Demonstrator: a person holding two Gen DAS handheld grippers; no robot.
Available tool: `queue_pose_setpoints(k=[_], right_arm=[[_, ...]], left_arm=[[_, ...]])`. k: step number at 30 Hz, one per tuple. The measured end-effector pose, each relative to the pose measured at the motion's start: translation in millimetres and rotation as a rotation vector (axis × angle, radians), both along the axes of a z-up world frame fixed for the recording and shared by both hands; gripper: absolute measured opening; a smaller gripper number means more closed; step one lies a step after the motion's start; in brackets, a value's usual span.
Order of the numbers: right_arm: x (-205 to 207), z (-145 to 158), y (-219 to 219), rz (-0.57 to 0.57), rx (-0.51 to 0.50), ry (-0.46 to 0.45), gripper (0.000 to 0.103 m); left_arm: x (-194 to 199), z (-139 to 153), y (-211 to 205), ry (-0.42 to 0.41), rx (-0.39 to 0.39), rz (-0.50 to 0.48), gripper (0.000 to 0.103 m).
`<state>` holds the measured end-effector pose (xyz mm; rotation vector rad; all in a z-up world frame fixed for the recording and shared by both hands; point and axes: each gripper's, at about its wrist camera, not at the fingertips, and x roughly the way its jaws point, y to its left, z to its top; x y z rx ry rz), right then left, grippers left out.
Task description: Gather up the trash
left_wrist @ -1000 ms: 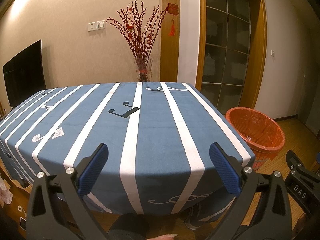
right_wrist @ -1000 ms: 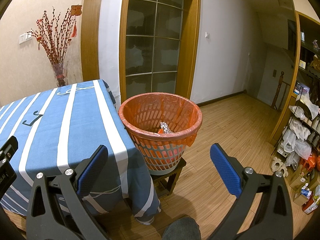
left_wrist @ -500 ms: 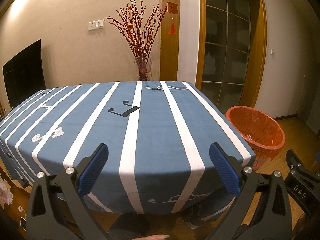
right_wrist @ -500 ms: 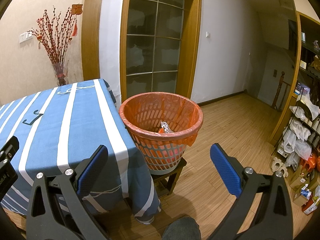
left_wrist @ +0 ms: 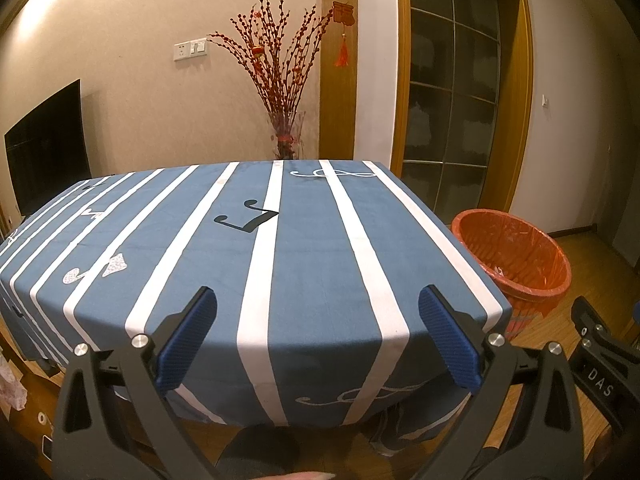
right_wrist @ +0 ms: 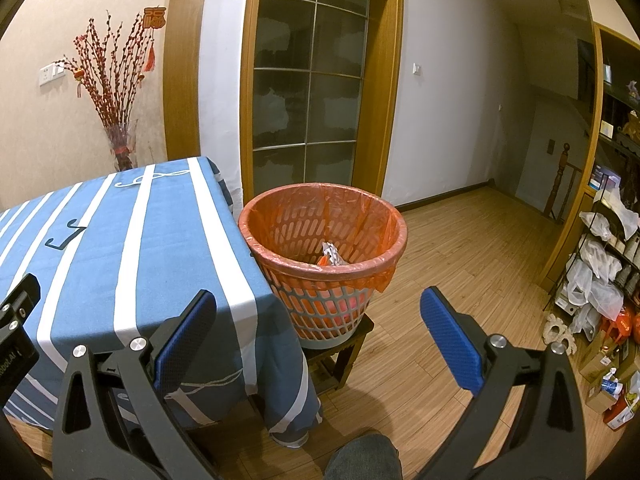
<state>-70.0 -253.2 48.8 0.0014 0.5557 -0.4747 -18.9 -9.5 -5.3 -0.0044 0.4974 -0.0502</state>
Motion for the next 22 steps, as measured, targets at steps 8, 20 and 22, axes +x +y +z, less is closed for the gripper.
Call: queue_pose_setpoints(k=[8, 20, 22], right_arm=[[-0.1, 0.2, -0.1, 0.001, 0.001, 0.001, 0.100], [-0.2, 0.7, -0.2, 0.001, 0.001, 0.001, 0.100], [0.4, 1.0, -1.5, 0.001, 0.001, 0.001, 0.100]], left_arm=[[2.7, 1.2, 0.1, 0.003, 0.000, -0.002, 0.099], [3.4, 0.6, 0.6, 0.010, 0.000, -0.005, 0.099], [2.4, 0.3, 0.8, 0.011, 0.001, -0.007, 0.099]])
